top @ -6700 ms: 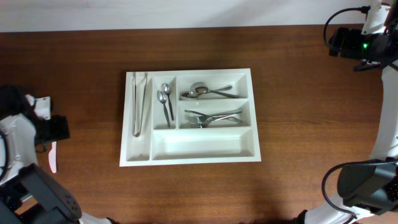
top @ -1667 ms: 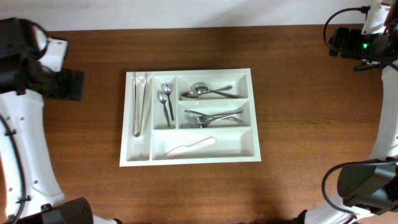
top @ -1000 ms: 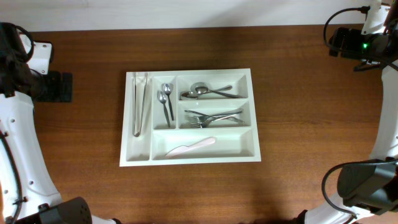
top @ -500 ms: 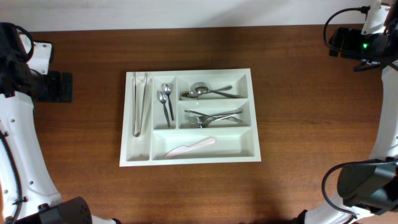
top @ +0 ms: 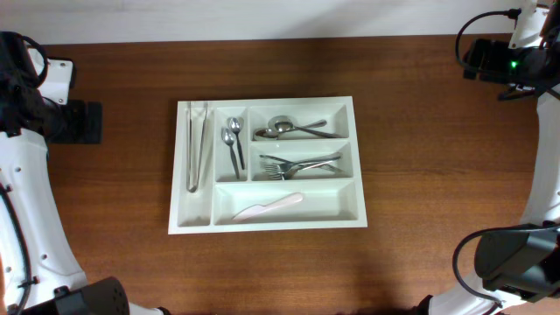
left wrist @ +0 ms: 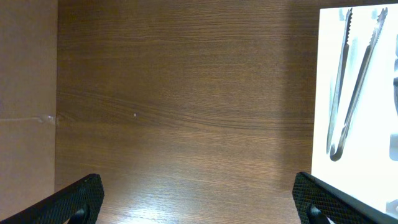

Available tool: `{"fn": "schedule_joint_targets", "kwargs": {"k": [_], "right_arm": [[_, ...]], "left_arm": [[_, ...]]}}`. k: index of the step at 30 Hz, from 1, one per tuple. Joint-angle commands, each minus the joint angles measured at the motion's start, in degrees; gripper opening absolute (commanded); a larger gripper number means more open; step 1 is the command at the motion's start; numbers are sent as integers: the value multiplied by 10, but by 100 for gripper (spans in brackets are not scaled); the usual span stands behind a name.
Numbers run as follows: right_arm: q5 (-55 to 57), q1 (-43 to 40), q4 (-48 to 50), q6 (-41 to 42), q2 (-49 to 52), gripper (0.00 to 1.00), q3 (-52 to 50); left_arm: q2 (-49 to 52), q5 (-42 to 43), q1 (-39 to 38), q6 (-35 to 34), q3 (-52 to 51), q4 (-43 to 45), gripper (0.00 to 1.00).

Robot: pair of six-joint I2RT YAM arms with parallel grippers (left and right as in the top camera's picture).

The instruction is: Pack container

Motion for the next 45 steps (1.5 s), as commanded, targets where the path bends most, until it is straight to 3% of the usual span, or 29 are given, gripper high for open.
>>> {"fn": "schedule_joint_targets", "kwargs": {"k": [1,15,27,34,40,45], "right_arm": [[15,0,2,5,3,99,-2],[-8,10,-2,5,-19,99,-2],[17,41,8,4,-176,99,-2],[17,41,9,-108,-258,99,-7],[16,41,17,-141,-343,98,-71],[15,41,68,-133,-446,99,-212]], "left_arm": [[-8,4,3,-8,7,-2,99],[-8,4,3,-8,7,-2,99],[-8,4,3,-8,7,-2,99],[-8,4,3,-8,7,-2,99],[-8,4,3,-8,7,-2,99],[-8,4,3,-8,7,-2,99]]}}
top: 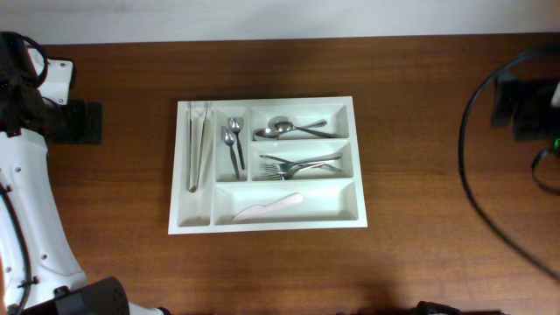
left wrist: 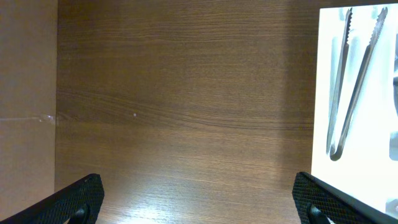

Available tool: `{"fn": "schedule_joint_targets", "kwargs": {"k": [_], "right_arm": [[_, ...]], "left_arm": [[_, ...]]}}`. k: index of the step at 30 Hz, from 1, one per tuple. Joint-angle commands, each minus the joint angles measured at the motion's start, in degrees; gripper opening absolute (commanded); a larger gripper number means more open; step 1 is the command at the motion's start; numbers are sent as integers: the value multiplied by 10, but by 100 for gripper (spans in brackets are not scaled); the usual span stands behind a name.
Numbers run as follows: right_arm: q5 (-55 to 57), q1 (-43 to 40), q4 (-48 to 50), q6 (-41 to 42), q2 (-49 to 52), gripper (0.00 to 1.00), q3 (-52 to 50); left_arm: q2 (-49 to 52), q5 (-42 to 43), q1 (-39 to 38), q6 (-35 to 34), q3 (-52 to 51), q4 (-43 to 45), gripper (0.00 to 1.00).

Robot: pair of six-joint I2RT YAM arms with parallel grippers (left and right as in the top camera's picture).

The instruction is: Pack container

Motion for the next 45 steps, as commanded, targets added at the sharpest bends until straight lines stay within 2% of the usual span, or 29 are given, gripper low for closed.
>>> {"fn": "schedule_joint_targets", "kwargs": {"k": [1,9,21,31,45], "right_arm": [[3,1,33,-7,-77,99,-108],[-35,1,155,-3,-272,99,-403],[-120,1,287,1,-468,99,-725],[-128,1,316,84,-545,99,-829],[-128,1,315,86,-628,99,-907]], "left_arm": [[-8,4,3,-7,7,-2,99],[-8,4,3,-7,7,-2,99],[-8,4,3,-7,7,-2,99],[-8,4,3,-7,7,-2,99],[-8,4,3,-7,7,-2,99]]}}
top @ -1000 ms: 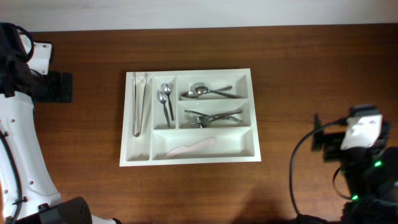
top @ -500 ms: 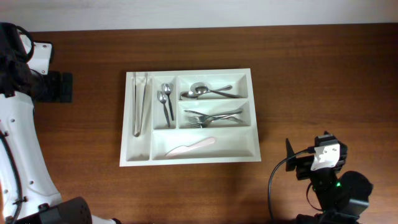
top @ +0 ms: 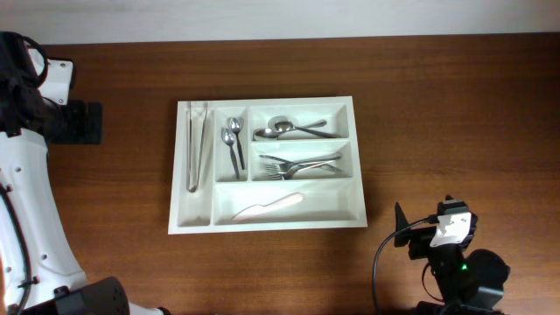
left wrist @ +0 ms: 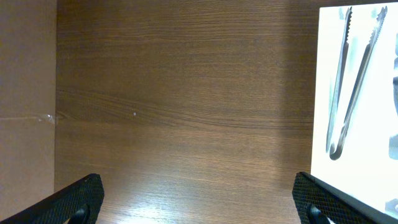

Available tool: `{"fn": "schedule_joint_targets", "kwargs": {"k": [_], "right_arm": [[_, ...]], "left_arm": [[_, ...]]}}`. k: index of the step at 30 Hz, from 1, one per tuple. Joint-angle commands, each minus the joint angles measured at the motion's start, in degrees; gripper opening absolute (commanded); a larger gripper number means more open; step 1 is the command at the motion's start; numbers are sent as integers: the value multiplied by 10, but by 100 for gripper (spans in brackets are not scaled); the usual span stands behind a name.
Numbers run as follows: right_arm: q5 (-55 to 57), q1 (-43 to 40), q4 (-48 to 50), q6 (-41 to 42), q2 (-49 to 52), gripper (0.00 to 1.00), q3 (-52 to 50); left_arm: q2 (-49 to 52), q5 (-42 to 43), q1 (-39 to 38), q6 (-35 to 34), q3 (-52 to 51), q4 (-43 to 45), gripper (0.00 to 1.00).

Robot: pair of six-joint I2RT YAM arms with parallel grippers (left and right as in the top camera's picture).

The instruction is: Pack container

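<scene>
A white cutlery tray (top: 359,157) lies mid-table. It holds metal tongs (top: 197,144) in its long left slot, two small spoons (top: 233,140), larger spoons (top: 293,129), forks (top: 297,164) and a white utensil (top: 267,207) in the front slot. My left gripper (left wrist: 199,202) is open over bare wood left of the tray, with nothing between its fingers (left wrist: 78,199); the tongs (left wrist: 348,81) show at that view's right edge. My right arm (top: 451,254) is folded low at the front right, and its jaws are too small to read.
The wooden table (top: 437,114) stretches around the tray. The left arm's white links (top: 26,192) run along the left edge, with a black wrist block (top: 77,122) beside the tray's far left. A lighter surface (left wrist: 28,93) borders the table in the left wrist view.
The right arm was a blur at the upper right edge of the table and now sits folded at the front right. The left gripper and the tray's contents are unchanged.
The right arm stood at the far right corner, then showed blurred a little lower along the right edge, and is now folded at the front right. Throughout, the left gripper stayed open left of the tray, and the cutlery lay as it does now.
</scene>
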Motion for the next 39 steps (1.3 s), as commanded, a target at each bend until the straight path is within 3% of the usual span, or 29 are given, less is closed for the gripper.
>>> {"fn": "schedule_joint_targets", "kwargs": {"k": [1,39], "right_arm": [[-8,1,2,7,-37,99,-28],[-3,1,3,6,-56,99,-53]], "left_arm": [[-8,4,3,-7,7,0,99],[-8,4,3,-7,7,0,99]]}}
